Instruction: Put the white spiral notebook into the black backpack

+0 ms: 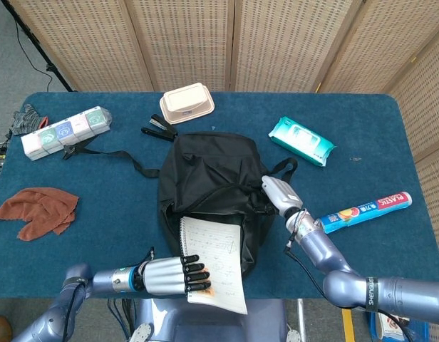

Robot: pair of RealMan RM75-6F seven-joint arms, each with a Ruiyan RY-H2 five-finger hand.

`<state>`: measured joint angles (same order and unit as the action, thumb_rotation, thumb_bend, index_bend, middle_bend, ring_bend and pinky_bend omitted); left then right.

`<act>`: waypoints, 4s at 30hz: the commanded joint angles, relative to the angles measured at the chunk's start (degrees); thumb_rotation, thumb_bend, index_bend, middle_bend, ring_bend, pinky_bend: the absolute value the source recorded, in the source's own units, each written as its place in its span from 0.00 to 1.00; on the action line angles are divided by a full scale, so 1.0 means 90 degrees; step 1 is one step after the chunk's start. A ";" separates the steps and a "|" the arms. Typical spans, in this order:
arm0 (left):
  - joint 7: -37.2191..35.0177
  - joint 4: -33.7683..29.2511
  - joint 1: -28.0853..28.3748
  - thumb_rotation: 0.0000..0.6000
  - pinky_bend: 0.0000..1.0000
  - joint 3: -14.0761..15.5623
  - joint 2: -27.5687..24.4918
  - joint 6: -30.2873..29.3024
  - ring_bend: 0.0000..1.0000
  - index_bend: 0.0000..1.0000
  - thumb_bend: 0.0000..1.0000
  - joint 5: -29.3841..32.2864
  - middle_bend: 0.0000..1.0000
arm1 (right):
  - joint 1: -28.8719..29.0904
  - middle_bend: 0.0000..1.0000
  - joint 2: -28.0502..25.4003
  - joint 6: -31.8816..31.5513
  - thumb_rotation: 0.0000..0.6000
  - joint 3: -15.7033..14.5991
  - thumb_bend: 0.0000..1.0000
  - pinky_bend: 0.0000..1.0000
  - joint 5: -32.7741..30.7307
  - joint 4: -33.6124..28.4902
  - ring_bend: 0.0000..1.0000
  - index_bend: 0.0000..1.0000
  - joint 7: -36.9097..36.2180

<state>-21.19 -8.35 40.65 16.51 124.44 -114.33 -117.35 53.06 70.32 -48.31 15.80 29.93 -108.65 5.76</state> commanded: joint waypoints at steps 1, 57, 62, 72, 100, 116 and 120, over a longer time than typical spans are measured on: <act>0.0031 0.0012 0.0036 1.00 0.59 0.0001 0.0010 0.0098 0.52 0.77 0.64 0.0063 0.64 | 0.0007 0.47 -0.0034 0.0031 1.00 -0.0018 0.73 0.62 -0.0013 -0.0040 0.40 0.56 0.0003; 0.0724 -0.0012 0.0684 1.00 0.37 -0.0447 -0.0360 0.3458 0.18 0.33 0.46 0.1423 0.21 | 0.0337 0.47 -0.0373 0.0027 1.00 -0.0422 0.74 0.62 -0.0230 -0.0541 0.40 0.57 0.0189; 0.0491 -0.0091 0.0642 1.00 0.30 -0.0331 -0.0425 0.3245 0.04 0.12 0.10 0.1325 0.03 | 0.0349 0.47 -0.0361 -0.0003 1.00 -0.0424 0.74 0.62 -0.0239 -0.0509 0.40 0.57 0.0199; 0.0071 -0.0197 0.0548 1.00 0.30 -0.0129 -0.0537 0.2429 0.02 0.09 0.00 0.1111 0.00 | 0.0338 0.48 -0.0353 -0.0058 1.00 -0.0431 0.74 0.62 -0.0272 -0.0434 0.40 0.57 0.0195; -0.2506 -0.1822 -0.0275 1.00 0.36 -0.1321 -0.2435 0.0468 0.09 0.22 0.00 0.2215 0.06 | 0.0005 0.38 -0.0331 0.0282 1.00 -0.0406 0.77 0.56 0.0211 -0.0793 0.33 0.47 -0.0234; -0.1157 -0.4613 -0.1114 1.00 0.12 -0.1720 -0.4270 0.2388 0.00 0.00 0.00 0.3323 0.00 | -0.1859 0.00 -0.0490 -0.1880 1.00 -0.1559 0.00 0.04 0.4930 0.0198 0.00 0.01 0.0292; -0.0224 -0.6043 -0.1428 1.00 0.09 -0.1724 -0.4960 0.2641 0.00 0.00 0.00 0.3622 0.00 | -0.2415 0.00 -0.0407 -0.2761 1.00 -0.1802 0.00 0.00 0.5765 0.0911 0.00 0.00 0.0126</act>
<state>-32.10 -50.04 31.64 1.54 87.74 -94.67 -88.63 38.11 66.47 -64.07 3.71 72.95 -107.36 6.14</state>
